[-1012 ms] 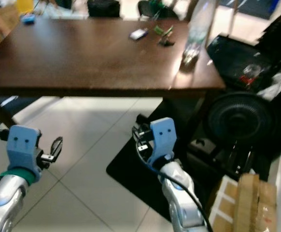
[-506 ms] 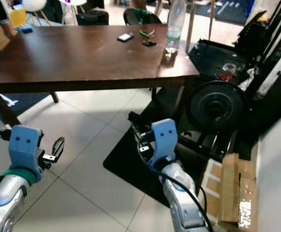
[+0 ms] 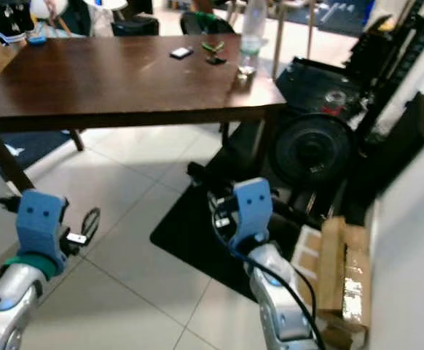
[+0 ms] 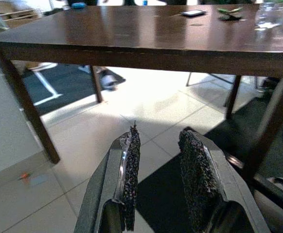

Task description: Hang keys on a hook

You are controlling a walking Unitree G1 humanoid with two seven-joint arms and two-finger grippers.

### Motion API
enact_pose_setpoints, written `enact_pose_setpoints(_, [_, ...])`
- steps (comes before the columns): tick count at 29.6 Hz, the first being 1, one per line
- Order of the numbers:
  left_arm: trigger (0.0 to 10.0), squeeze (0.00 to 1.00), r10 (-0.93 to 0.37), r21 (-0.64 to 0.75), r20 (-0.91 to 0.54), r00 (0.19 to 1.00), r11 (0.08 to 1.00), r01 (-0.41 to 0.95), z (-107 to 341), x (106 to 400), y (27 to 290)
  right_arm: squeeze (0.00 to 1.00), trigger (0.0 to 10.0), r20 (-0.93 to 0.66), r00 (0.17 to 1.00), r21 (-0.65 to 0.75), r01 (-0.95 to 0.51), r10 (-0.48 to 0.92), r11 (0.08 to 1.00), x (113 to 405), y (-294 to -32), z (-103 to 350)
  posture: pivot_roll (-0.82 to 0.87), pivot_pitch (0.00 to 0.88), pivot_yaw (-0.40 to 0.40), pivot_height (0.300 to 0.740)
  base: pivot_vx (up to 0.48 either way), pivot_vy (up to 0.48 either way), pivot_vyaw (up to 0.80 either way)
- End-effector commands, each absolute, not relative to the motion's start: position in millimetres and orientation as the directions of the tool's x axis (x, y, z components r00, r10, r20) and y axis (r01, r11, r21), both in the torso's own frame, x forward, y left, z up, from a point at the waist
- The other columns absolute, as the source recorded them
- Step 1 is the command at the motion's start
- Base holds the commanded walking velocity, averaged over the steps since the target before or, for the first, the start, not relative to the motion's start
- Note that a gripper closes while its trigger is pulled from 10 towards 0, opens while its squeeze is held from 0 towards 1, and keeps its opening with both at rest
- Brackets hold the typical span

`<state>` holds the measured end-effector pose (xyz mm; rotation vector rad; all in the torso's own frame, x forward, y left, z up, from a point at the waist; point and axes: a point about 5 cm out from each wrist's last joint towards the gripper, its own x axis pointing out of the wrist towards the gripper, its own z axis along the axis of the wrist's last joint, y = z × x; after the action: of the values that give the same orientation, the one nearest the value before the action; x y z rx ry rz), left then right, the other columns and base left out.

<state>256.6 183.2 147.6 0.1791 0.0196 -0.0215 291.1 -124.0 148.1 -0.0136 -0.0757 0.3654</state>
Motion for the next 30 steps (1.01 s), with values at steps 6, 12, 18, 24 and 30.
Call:
enact_pose_setpoints(6, [10.0, 0.0, -0.007, 0.184, -0.042, 0.999, 0.983, 0.015, 143.9, 256.1, 185.5, 0.0, 10.0, 0.072, 0.931, -0.024, -0.357, 0.358, 0.934, 291.3, -123.5, 148.2, -0.09, 0.044, 0.082, 0.74, 0.148, 0.0, 0.0])
enact_pose_setpoints(12, [10.0, 0.0, -0.008, 0.185, -0.044, 0.999, 0.983, 0.016, 143.8, 255.8, 186.2, 0.0, 10.0, 0.074, 0.931, -0.023, -0.357, 0.358, 0.934, 291.1, -123.0, 148.5, -0.09, 0.045, 0.083, 0.74, 0.0, 0.0, 0.0])
enact_pose_setpoints(18, [10.0, 0.0, -0.003, 0.171, -0.045, 0.999, 0.985, 0.01, 143.7, 256.1, 187.4, 0.0, 10.0, 0.075, 0.931, -0.022, -0.357, 0.357, 0.934, 291.3, -122.8, 148.7, -0.09, 0.047, 0.085, 0.74, 0.0, 0.0, 0.0])
enact_pose_setpoints(24, [10.0, 0.0, -0.002, 0.176, -0.048, 0.999, 0.984, 0.011, 143.5, 256.3, 187.7, 0.0, 10.0, 0.075, 0.931, -0.021, -0.356, 0.357, 0.934, 291.5, -122.7, 148.7, -0.09, 0.046, 0.085, 0.74, 0.0, 0.0, 0.0])
enact_pose_setpoints(30, [10.0, 0.0, -0.003, 0.179, -0.05, 0.999, 0.984, 0.011, 143.4, 256.5, 187.8, 0.0, 10.0, 0.075, 0.931, -0.021, -0.356, 0.356, 0.934, 291.6, -122.6, 148.6, -0.09, 0.046, 0.086, 0.74, 0.0, 0.0, 0.0])
